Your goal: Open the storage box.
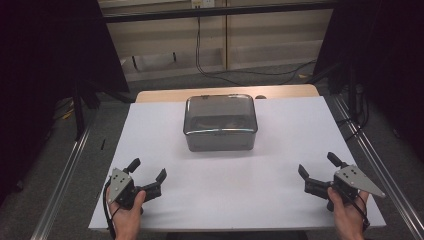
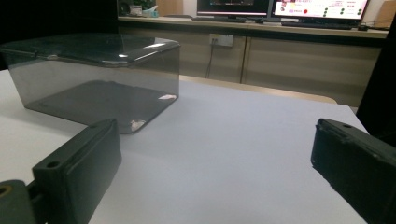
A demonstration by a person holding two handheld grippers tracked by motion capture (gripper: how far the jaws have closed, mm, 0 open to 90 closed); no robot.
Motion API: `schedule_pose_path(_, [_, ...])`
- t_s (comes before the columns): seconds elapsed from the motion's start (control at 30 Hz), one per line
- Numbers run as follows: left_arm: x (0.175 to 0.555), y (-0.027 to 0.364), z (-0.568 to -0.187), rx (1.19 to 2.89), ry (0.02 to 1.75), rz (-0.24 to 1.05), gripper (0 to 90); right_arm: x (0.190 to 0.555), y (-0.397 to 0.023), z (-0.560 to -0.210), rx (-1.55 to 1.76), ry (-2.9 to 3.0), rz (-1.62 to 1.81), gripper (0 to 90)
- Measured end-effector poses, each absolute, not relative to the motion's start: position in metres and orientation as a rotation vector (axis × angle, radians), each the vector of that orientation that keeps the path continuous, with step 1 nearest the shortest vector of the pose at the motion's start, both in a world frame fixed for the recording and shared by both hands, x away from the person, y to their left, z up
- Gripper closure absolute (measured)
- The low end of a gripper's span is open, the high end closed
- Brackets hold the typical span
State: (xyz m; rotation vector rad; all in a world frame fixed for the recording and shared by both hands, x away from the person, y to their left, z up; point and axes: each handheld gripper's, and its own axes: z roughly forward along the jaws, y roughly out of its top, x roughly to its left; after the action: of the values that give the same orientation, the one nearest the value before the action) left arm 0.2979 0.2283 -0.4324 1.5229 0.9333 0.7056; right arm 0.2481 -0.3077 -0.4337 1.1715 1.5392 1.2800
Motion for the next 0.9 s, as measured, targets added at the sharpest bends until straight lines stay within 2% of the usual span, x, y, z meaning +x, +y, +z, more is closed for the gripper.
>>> schedule_pose_path(0.9, [0.296, 0.232, -0.434, 1.514, 0.973, 0.704, 3.3, 0.247, -0.29, -0.431, 1.129, 1.598, 1.342, 0.0])
